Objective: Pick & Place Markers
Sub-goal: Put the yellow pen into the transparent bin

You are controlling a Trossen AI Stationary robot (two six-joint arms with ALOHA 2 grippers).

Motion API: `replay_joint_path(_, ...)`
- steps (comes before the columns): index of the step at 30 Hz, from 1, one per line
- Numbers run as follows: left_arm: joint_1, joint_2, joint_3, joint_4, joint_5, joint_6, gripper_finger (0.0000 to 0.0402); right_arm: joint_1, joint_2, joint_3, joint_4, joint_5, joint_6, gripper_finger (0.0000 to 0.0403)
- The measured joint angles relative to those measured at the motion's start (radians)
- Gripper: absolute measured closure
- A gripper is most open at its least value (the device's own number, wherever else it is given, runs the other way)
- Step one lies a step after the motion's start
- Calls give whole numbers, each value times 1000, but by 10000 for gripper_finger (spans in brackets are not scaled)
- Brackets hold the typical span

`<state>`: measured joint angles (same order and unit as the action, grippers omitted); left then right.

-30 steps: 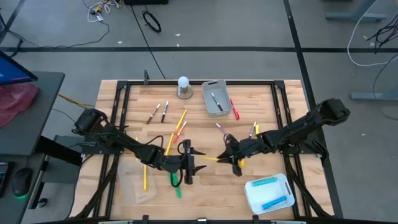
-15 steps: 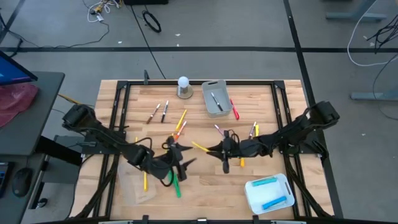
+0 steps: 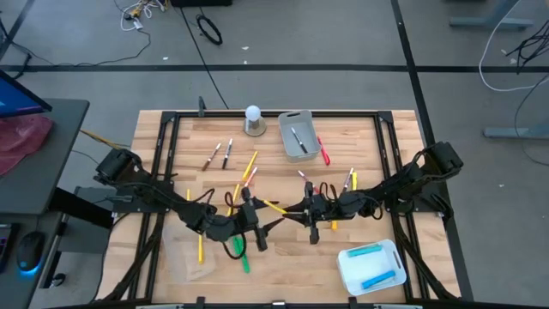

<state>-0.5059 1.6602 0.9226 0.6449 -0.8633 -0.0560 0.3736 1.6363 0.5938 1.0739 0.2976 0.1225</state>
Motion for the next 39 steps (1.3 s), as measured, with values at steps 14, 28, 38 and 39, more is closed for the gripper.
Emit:
replay_joint_path(14, -1, -5, 0, 37, 51, 11, 331, 5, 0, 0, -15, -7, -13, 355)
replay_joint_path(28, -48, -216, 96, -492, 128, -229, 363, 3, -89, 0, -191, 8, -7, 262)
replay_joint_path(38, -93, -269, 390, -1602, 524, -985, 360, -4, -93, 0, -258, 5, 1, 240)
replay_joint_path(39, -103, -268, 390, -1639, 571, -1035, 360, -4, -93, 0, -260, 4, 1, 241)
